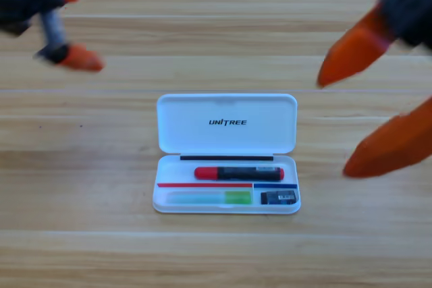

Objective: Clean up eraser and pencils

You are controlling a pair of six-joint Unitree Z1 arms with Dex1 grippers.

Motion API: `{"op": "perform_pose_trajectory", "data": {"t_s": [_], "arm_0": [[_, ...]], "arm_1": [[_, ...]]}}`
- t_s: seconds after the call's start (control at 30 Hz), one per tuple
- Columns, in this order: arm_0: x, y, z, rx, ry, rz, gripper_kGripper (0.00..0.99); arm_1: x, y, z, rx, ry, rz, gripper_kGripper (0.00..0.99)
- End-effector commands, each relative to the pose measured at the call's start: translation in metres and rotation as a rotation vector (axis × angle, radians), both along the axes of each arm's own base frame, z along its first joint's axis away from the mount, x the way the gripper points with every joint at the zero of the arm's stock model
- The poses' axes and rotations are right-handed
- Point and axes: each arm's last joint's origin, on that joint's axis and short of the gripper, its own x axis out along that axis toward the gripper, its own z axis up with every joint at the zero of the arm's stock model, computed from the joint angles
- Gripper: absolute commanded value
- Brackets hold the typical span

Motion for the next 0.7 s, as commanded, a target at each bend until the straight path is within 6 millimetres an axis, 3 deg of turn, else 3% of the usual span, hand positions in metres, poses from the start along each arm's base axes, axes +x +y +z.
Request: {"op": "perform_pose_trajectory", "data": {"t_s": [0.03,0.2,0.37,0.6,0.7], "arm_0": [[0.075,-0.022,-0.039,0.004,0.064,0.028,0.957],[0.114,-0.038,-0.06,-0.001,0.093,0.027,0.917],[0.134,-0.04,-0.079,0.008,0.092,0.035,0.894],[0.147,-0.005,-0.081,-0.004,0.107,0.119,0.89],[0.153,0.007,-0.08,-0.028,0.113,0.127,0.833]], "arm_1": [[-0.016,-0.043,0.005,0.151,-0.031,-0.082,0.989],[-0.023,-0.047,0.005,0.201,0.008,-0.067,0.989],[-0.026,-0.051,0.001,0.219,0.008,-0.079,0.99],[-0.027,-0.051,-0.003,0.22,0.016,-0.076,0.99],[-0.027,-0.051,-0.003,0.222,0.022,-0.071,0.99]]}}
